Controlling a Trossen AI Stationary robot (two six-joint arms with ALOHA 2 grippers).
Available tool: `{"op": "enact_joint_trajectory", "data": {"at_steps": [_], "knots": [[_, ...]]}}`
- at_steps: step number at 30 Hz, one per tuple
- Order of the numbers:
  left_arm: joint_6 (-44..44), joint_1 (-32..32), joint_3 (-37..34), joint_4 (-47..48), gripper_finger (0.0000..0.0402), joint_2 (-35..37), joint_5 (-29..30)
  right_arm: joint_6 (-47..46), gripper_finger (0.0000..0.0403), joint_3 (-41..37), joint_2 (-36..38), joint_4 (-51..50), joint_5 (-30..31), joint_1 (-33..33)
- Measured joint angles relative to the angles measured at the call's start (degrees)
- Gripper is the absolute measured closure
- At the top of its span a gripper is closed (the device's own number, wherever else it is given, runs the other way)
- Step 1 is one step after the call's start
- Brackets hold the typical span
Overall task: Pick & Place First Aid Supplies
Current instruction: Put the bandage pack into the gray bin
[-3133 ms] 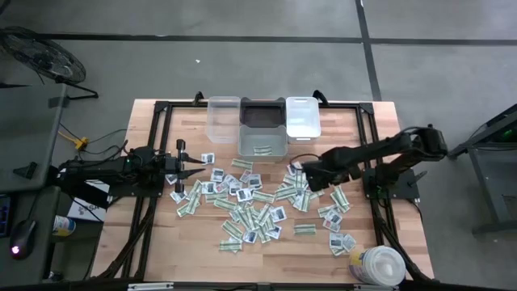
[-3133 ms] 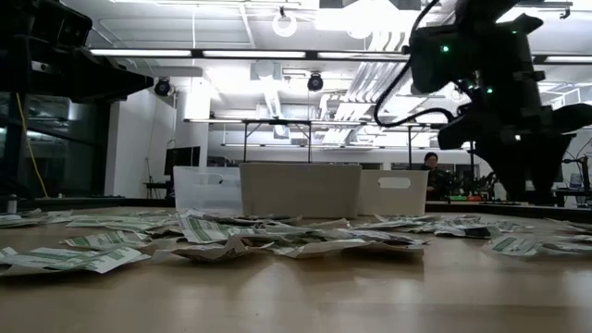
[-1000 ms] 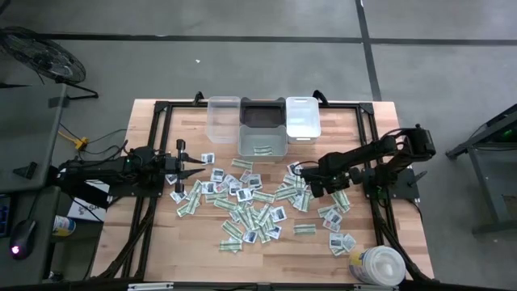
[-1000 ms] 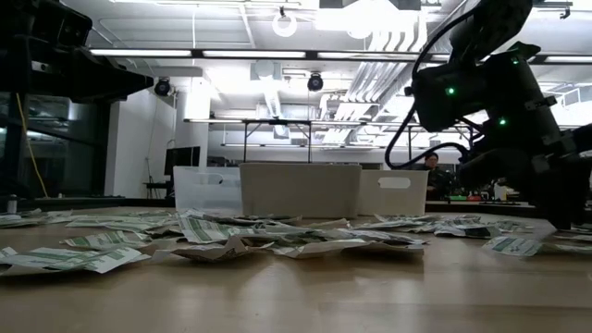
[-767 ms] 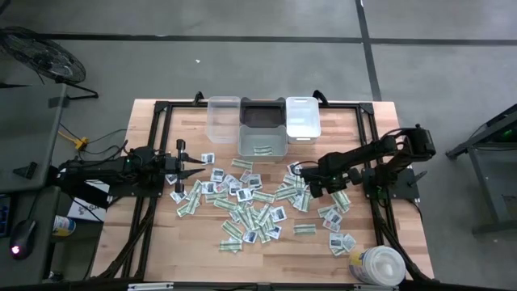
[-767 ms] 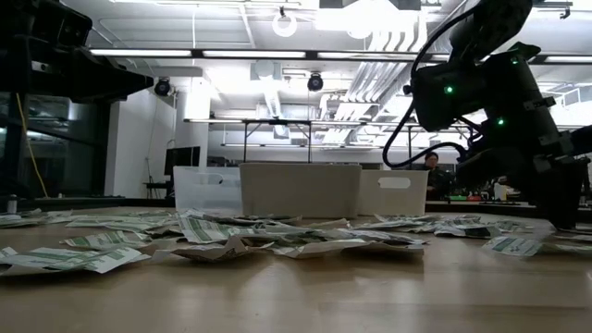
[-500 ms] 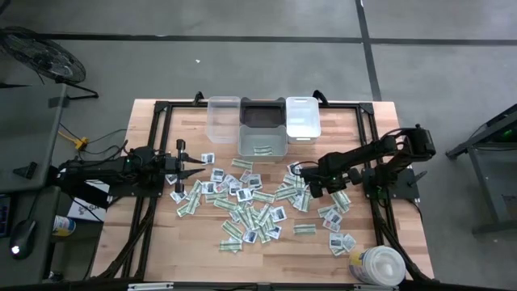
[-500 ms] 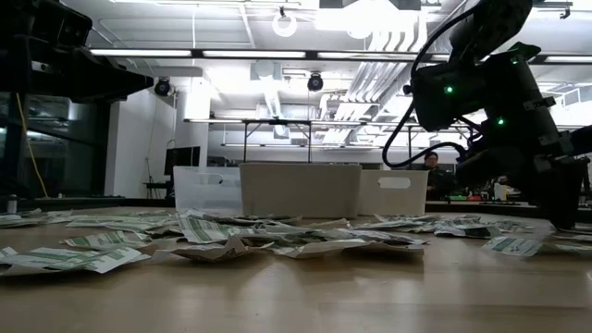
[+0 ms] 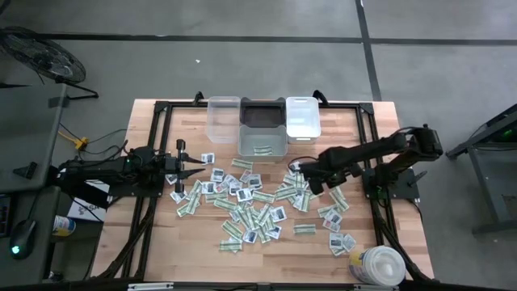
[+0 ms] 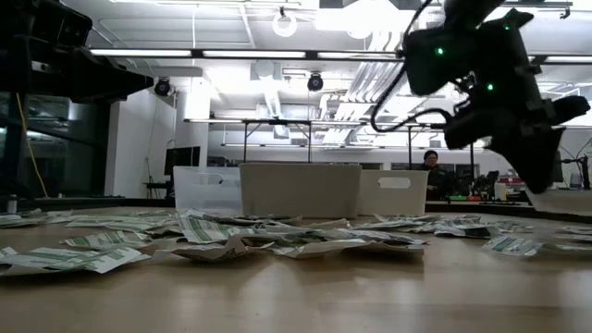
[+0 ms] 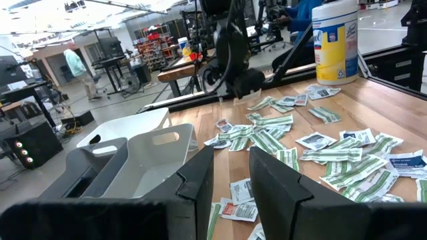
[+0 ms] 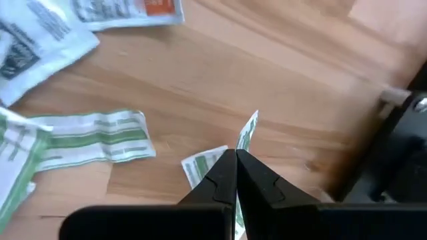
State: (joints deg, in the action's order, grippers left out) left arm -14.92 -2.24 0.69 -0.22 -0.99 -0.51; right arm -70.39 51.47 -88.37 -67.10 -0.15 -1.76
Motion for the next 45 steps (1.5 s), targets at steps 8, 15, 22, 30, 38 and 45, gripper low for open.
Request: {"op": "enact_joint_trajectory", "data": {"at_steps": [8,15,22,30,38,45], "knots": [[0.0,0.0,0.0,0.0,0.0305,0.0,0.0,9.4,0.0403,5.8,0.7,-3.1,3.4,0.0],[0.0,0.0,0.0,0.0,0.0305,0.0,0.0,21.5,0.0403,13.0,0.7,-2.9,9.0,1.4],[0.0,0.0,0.0,0.0,0.0305,0.0,0.0,41.8,0.0403,20.7,-0.4,2.6,15.7,4.2],[0.0,0.0,0.0,0.0,0.0305,0.0,0.0,63.5,0.0403,29.6,-7.6,10.9,19.7,8.1],[0.0,0.0,0.0,0.0,0.0305,0.0,0.0,72.6,0.0403,41.8,-20.4,14.5,20.5,11.8],[0.0,0.0,0.0,0.0,0.0305,0.0,0.0,75.8,0.0403,52.1,-30.3,13.2,21.7,12.3]]}}
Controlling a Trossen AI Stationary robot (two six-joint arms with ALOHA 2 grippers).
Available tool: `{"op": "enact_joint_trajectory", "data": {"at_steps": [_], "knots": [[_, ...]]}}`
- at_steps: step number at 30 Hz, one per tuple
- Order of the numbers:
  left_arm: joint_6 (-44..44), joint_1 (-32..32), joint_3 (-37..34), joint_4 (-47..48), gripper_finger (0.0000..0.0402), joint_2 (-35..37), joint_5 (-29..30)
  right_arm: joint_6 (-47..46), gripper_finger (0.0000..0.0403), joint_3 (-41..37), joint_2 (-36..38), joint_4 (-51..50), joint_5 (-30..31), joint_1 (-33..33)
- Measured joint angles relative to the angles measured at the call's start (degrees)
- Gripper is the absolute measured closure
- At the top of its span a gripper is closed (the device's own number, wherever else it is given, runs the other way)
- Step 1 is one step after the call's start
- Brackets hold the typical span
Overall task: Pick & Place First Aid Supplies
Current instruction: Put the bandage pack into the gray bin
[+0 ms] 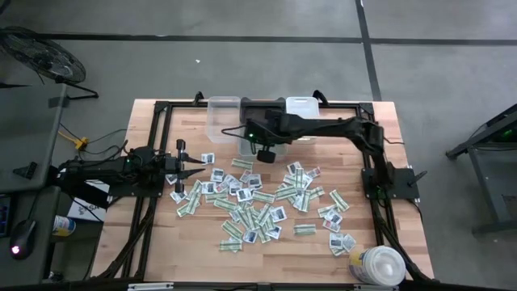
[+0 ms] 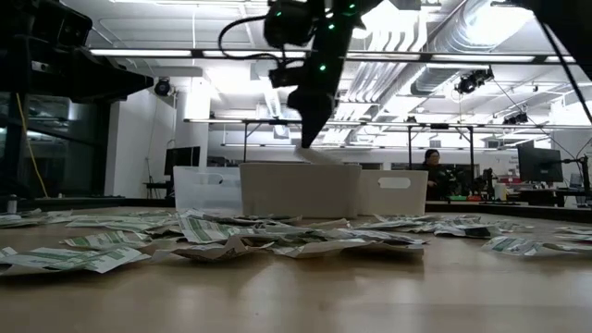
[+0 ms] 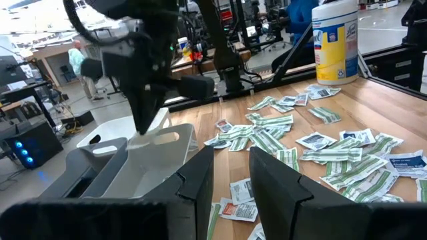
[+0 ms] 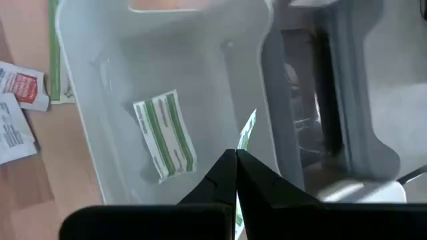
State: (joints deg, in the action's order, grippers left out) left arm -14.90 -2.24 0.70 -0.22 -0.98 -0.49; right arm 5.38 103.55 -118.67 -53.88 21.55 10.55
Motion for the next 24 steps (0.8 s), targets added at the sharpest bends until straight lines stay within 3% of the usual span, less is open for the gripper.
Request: {"op": "enact_joint_trajectory", "data": {"at_steps": [8,24], "knots": [[0.0,0.0,0.0,0.0,0.0305,0.0,0.0,9.7,0.0403,-1.2,-1.9,2.1,-0.1,-1.2],[0.0,0.0,0.0,0.0,0.0305,0.0,0.0,13.9,0.0395,-6.9,-1.9,3.4,3.1,-2.7]]}}
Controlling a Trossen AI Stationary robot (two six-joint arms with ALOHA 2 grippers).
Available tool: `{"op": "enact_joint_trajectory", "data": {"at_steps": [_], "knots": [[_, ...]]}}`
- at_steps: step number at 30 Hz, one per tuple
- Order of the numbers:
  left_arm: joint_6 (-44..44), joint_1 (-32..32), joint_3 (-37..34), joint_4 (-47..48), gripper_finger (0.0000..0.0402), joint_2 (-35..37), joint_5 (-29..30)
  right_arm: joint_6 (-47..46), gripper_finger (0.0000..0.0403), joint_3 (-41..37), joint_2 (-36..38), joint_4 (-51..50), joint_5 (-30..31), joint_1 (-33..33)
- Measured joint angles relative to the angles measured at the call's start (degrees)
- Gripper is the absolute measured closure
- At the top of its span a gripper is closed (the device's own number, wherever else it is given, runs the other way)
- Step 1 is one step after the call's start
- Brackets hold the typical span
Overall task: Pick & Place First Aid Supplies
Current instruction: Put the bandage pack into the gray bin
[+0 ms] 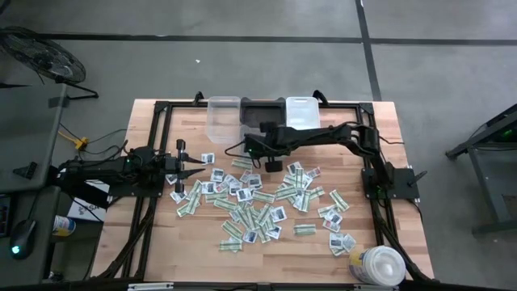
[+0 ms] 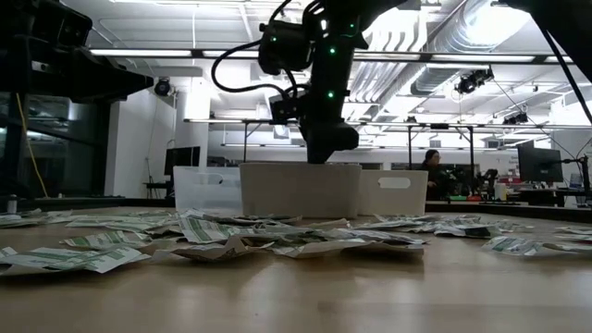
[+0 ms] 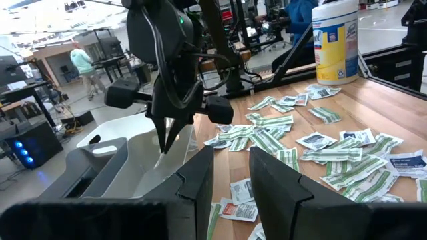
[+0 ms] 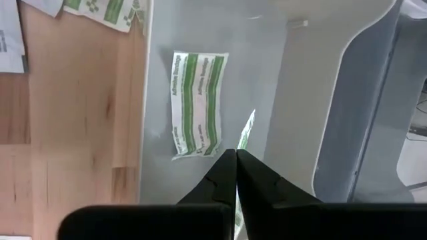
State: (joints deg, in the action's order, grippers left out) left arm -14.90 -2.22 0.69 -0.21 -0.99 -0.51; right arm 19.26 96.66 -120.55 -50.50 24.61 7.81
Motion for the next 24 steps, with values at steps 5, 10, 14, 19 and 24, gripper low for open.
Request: {"op": "enact_joint_trajectory", "data": {"at_steps": [5,10,14,19,24], "knots": [[0.0,0.0,0.0,0.0,0.0305,0.0,0.0,-2.6,0.0362,0.0,0.0,0.0,0.1,0.0],[0.0,0.0,0.0,0.0,0.0305,0.0,0.0,-4.8,0.0313,0.0,0.0,-0.9,-0.7,0.0],[0.0,0.0,0.0,0.0,0.0305,0.0,0.0,-10.9,0.0285,-0.1,1.8,-3.6,-1.2,-0.3],[0.0,0.0,0.0,0.0,0.0305,0.0,0.0,-21.8,0.0278,-0.1,5.9,-10.2,-7.5,-0.4],[0.0,0.0,0.0,0.0,0.0305,0.0,0.0,-32.0,0.0277,-0.1,8.3,-18.7,-15.7,-0.4]]}}
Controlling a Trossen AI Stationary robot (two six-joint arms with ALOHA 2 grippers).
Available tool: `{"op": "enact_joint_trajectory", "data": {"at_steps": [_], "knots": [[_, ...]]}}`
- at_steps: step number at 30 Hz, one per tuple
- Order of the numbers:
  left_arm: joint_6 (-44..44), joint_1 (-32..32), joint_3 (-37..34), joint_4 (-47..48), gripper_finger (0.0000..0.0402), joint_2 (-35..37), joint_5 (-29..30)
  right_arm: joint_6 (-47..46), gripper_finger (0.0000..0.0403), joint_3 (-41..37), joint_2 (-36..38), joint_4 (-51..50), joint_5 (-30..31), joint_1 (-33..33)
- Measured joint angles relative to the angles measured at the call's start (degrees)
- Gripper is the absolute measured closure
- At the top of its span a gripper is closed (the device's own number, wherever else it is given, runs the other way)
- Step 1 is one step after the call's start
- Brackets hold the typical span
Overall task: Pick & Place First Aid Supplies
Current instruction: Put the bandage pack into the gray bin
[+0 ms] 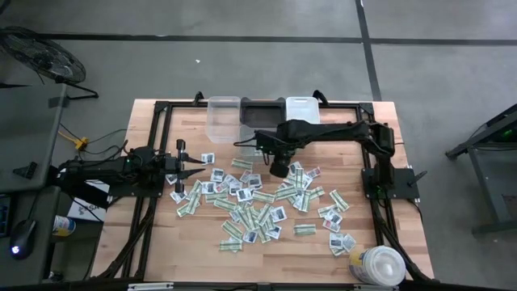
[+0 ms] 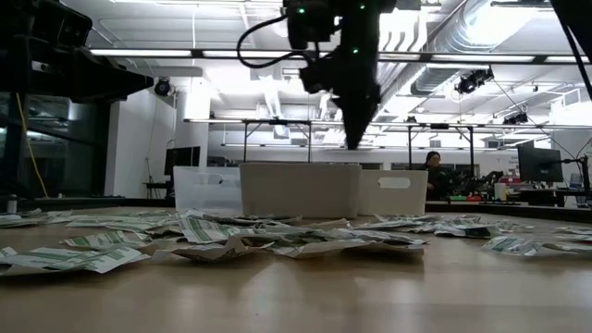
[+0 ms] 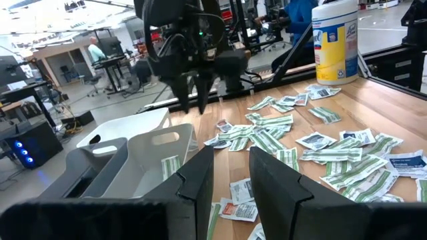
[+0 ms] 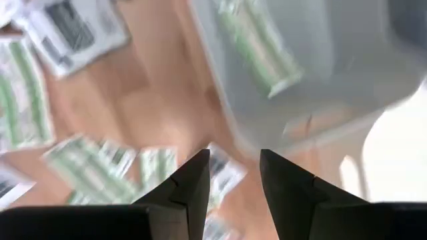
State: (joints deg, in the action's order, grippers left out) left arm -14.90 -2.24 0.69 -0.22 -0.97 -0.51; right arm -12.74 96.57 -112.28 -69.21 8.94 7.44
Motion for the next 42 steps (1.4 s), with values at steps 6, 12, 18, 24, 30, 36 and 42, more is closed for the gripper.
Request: {"op": "enact_joint_trajectory", "data": {"at_steps": [6,12,18,24,30,36,42], "knots": [[0.0,0.0,0.0,0.0,0.0305,0.0,0.0,-6.8,0.0277,-13.3,8.4,7.4,-5.4,-0.4],[0.0,0.0,0.0,0.0,0.0305,0.0,0.0,-16.6,0.0277,-32.6,21.3,19.3,-8.7,-0.9],[0.0,0.0,0.0,0.0,0.0305,0.0,0.0,-28.5,0.0277,-45.7,29.6,27.8,-9.5,-0.7],[0.0,0.0,0.0,0.0,0.0305,0.0,0.0,-35.7,0.0277,-55.3,32.3,40.7,-12.9,0.7],[0.0,0.0,0.0,0.0,0.0305,0.0,0.0,-41.1,0.0277,-60.4,32.3,48.9,-12.3,3.1],[0.0,0.0,0.0,0.0,0.0305,0.0,0.0,-41.2,0.0277,-62.0,32.0,52.0,-10.6,5.1],[0.0,0.0,0.0,0.0,0.0305,0.0,0.0,-39.3,0.0277,-62.0,29.5,55.3,-12.5,6.1]]}}
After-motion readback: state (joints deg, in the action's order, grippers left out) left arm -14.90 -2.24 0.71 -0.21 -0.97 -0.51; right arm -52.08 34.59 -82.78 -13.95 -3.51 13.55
